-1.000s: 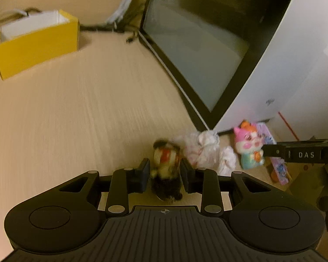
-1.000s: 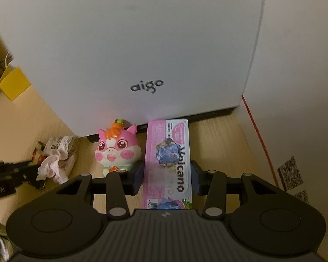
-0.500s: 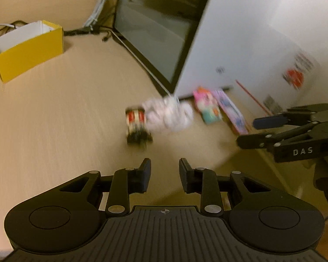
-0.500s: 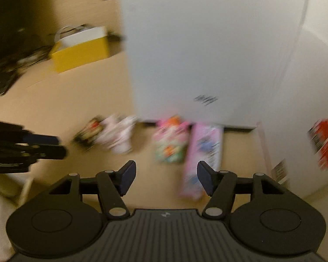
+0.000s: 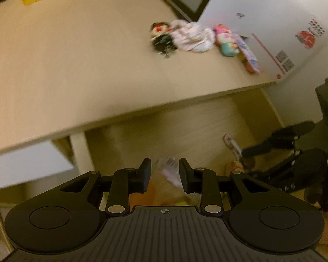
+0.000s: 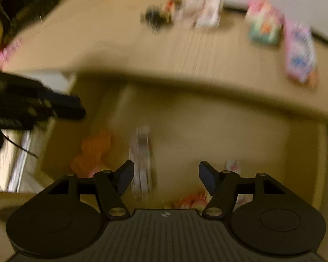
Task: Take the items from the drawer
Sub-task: 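Reach the right tool into the drawer and grasp the yellow cupcake toy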
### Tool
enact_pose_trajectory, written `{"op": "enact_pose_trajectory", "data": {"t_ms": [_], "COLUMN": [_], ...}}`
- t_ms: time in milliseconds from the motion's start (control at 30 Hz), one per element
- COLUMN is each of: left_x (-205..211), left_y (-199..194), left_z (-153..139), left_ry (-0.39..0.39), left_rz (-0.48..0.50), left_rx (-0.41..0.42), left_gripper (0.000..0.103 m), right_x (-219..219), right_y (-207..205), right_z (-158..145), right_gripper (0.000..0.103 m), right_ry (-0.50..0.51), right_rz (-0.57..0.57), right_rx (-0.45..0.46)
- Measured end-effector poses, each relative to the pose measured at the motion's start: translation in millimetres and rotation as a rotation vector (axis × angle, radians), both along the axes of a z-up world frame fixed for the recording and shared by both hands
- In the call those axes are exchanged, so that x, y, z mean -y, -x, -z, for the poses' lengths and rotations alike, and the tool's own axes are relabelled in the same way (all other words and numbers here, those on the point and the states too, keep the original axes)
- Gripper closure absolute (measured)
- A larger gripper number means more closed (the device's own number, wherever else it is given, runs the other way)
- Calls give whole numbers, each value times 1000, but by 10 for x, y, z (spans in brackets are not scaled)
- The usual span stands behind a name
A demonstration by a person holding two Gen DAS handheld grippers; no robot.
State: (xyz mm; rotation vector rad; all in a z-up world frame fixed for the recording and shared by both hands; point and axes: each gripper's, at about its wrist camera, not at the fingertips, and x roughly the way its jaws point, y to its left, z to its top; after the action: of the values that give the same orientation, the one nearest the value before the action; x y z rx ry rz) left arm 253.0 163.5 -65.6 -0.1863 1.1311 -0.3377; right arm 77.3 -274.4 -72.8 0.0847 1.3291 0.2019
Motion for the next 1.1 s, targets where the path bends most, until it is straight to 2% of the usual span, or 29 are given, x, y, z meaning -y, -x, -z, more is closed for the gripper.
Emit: {"op": "enact_pose_trajectory", "data": {"t_ms": [167, 433, 567, 667, 767, 900, 1033, 1100], "left_x": [-66, -110, -134, -152, -190, -207, -71, 32], "left_y": [105, 205, 240, 261, 262, 234, 182, 161], "left_z": [76, 21, -16, -13, 1, 40, 93, 134], "left_ry": [-35, -89, -76, -72, -65, -72, -83, -85], "left_rz": [-38, -75, -95, -107, -120, -116, -43, 4], "left_rx": [-4, 44, 55, 54, 50, 34, -6, -31], "left_gripper": [72, 72, 72, 72, 72, 72, 72, 72], "right_x": [-191, -549, -761, -815, -749, -483, -53, 159], "right_y": [-37, -263, -360, -368, -364, -366, -332, -304], "right_z": [261, 489, 659, 732, 703, 565, 430, 409], "right_gripper": [37, 36, 37, 52, 56, 61, 61, 61], "right_ry": [-105, -258, -172, -160, -177, -165, -104, -105], "right_rz": [-24, -2, -19, -56, -46, 3, 92, 147], "right_rx": [-143, -292, -337, -354, -337, -266, -164, -144]}}
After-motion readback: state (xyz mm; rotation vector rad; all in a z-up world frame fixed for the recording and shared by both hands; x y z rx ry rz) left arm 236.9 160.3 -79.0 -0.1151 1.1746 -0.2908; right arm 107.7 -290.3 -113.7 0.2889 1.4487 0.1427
